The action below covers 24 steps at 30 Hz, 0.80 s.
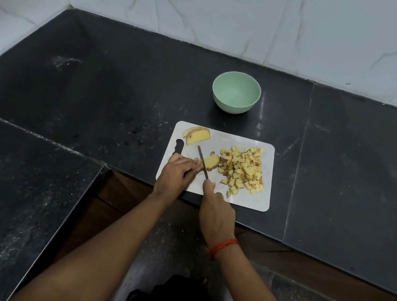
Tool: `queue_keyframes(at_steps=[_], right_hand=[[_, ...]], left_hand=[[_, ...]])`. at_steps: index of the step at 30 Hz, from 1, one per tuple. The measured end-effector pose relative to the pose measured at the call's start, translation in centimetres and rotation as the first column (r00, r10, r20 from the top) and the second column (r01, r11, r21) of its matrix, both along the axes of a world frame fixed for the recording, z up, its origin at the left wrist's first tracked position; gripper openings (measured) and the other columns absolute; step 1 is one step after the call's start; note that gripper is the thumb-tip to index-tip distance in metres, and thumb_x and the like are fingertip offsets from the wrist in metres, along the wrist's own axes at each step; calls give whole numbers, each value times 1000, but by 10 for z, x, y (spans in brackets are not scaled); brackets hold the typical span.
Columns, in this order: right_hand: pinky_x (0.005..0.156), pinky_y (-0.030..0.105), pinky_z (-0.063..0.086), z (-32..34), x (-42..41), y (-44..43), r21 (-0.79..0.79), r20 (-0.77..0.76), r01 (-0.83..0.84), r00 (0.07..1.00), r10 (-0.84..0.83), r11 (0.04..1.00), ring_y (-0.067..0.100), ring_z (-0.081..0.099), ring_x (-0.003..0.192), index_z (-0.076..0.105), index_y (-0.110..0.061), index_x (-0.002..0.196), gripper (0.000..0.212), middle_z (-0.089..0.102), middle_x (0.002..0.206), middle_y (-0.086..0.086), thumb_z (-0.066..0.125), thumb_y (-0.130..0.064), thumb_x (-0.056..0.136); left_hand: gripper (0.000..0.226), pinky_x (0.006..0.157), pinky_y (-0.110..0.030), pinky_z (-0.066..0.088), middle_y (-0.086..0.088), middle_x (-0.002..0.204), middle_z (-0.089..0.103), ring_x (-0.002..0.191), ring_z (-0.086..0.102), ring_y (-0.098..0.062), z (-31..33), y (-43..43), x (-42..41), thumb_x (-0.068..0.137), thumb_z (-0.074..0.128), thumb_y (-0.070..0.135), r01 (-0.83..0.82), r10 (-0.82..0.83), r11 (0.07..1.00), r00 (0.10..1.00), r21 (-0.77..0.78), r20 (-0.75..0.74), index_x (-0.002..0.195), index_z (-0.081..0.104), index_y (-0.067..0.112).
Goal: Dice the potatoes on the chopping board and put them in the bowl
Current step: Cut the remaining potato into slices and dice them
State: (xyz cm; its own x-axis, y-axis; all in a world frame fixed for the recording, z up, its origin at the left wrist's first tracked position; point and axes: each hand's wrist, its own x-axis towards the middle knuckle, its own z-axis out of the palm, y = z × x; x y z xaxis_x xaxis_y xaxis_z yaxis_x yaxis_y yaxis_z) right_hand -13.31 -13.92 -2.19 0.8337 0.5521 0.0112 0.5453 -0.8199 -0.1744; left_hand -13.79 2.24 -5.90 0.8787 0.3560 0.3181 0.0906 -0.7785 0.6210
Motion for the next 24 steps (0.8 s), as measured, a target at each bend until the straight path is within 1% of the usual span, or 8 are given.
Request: queue_keyframes(at_steps=[2,5,6,9,11,15,19,24], right_hand=[[53,32,37,0,-10,-15,-55,-91,-18,996,13,998,26,70,73,33,-16,132,32,67,97,8,41,-11,102],[44,29,31,0,-26,-38,-18,-99,48,994,-49,999,21,66,54,35,-17,121,36,65,79,3,59,-16,94],[45,30,31,-2,-30,-44,-30,-113,68,991,-71,997,22,67,57,35,-18,119,31,64,79,1,56,-19,96],[56,35,39,-3,-37,-54,49,-256,110,962,-94,993,28,69,75,31,-24,108,5,63,91,0,31,-29,107],[54,36,43,-1,-32,-48,125,-210,109,974,-81,986,29,68,71,29,-25,101,10,63,87,0,30,-31,108],[56,36,43,-1,-2,-16,187,-192,72,981,-36,980,29,67,71,35,-21,115,8,64,88,3,34,-24,107],[54,34,37,-1,19,8,129,-181,14,983,9,992,30,66,74,35,-17,131,25,66,91,8,36,-20,106],[54,33,36,-2,20,11,64,-173,-6,985,17,998,31,67,75,37,-17,135,30,65,94,9,37,-16,105]], left_hand=[[17,81,-28,52,-1,105,77,96,59,-20,0,-1,1,94,73,21,-11,11,1000,1000,7,3,104,79,10],[15,77,-25,51,1,100,77,94,58,-18,4,-7,-2,94,73,21,-56,56,998,998,-6,3,102,80,10],[15,77,-23,51,1,99,77,95,59,-16,5,-7,-3,93,74,22,-71,71,997,997,-18,10,102,80,11],[14,79,-25,55,0,97,77,98,63,-13,3,-7,-4,91,77,21,-85,86,995,996,-59,9,99,81,12],[12,79,-29,58,0,95,77,99,64,-11,3,-5,-4,90,77,21,-91,92,993,996,-75,7,97,81,13],[13,80,-31,58,-1,95,77,101,64,-13,4,-6,-3,92,75,22,-104,105,992,995,-66,-2,97,81,12],[14,79,-33,59,-2,96,76,103,64,-13,2,-5,-3,92,75,24,-110,109,992,994,-70,-8,99,81,14],[14,79,-34,59,-3,96,75,103,64,-13,3,-6,-3,92,75,22,-105,104,992,994,-66,-16,100,81,13]])
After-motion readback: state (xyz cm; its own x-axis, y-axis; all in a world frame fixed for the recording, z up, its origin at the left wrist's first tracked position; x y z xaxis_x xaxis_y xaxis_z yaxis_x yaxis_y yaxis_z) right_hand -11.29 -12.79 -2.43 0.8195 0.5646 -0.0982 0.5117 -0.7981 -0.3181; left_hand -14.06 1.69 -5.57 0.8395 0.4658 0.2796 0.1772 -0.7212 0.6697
